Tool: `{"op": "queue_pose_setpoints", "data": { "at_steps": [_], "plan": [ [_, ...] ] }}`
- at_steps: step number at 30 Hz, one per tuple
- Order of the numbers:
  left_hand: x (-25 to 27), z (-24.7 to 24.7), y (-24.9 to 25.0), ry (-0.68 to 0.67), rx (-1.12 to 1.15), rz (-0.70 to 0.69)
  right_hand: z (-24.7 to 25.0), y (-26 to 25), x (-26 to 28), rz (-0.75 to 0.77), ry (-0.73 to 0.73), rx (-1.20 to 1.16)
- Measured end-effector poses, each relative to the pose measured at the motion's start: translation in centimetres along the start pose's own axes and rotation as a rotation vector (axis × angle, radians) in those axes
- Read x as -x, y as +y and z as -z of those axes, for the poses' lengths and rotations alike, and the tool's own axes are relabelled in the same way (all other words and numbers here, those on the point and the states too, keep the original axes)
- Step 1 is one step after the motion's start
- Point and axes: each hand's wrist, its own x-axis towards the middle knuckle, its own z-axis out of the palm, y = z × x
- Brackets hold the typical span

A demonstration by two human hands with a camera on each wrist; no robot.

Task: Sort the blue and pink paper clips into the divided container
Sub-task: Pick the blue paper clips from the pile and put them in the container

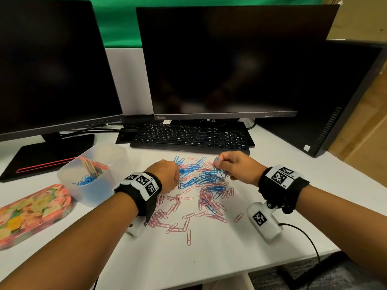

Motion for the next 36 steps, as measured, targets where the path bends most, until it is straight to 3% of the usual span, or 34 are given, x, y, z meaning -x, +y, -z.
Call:
{"op": "queue_pose_setpoints", "data": {
  "at_steps": [5,10,15,18,21,24,28,31,36],
  "plan": [
    [0.5,0.5,-0.3,0.011,0.139,0.022,0.0,-0.7,0.2,-0.059,-0.017,-0.246],
    [1.5,2.5,-1.1,0.003,0.602,0.131,-0.8,-1.9,-0.9,-0.196,-0.069,-0.558],
    [3.8,5.8,-2.5,-0.041,1.06,0.205,-2.9,-4.8,-2.5,-0.288,-0.249,-0.535],
    [5.6,7.8,-4.7,0.006,1.203,0.25,-4.7,-7.3,-3.4,-0.266,-0.338,-0.437],
    [7.1,9.7,-8.1,0.084,1.201,0.327,-6.6,-10.2,-4.4,-0.22,-0.395,-0.367],
    [8.2,11.1,-11.9,0.159,0.929,0.433,-8.8,-13.5,-5.5,-0.175,-0.419,-0.308],
    [8.7,11.4,-14.5,0.058,0.616,0.496,-11.9,-17.2,-6.9,-0.135,-0.448,-0.216],
    [8.7,10.9,-15.1,0.019,0.609,0.533,-14.5,-19.5,-7.9,-0.122,-0.47,-0.155],
    [8.7,10.5,-15.8,0.127,0.687,0.539,-17.6,-21.9,-9.1,-0.09,-0.482,-0.053]
  ]
}}
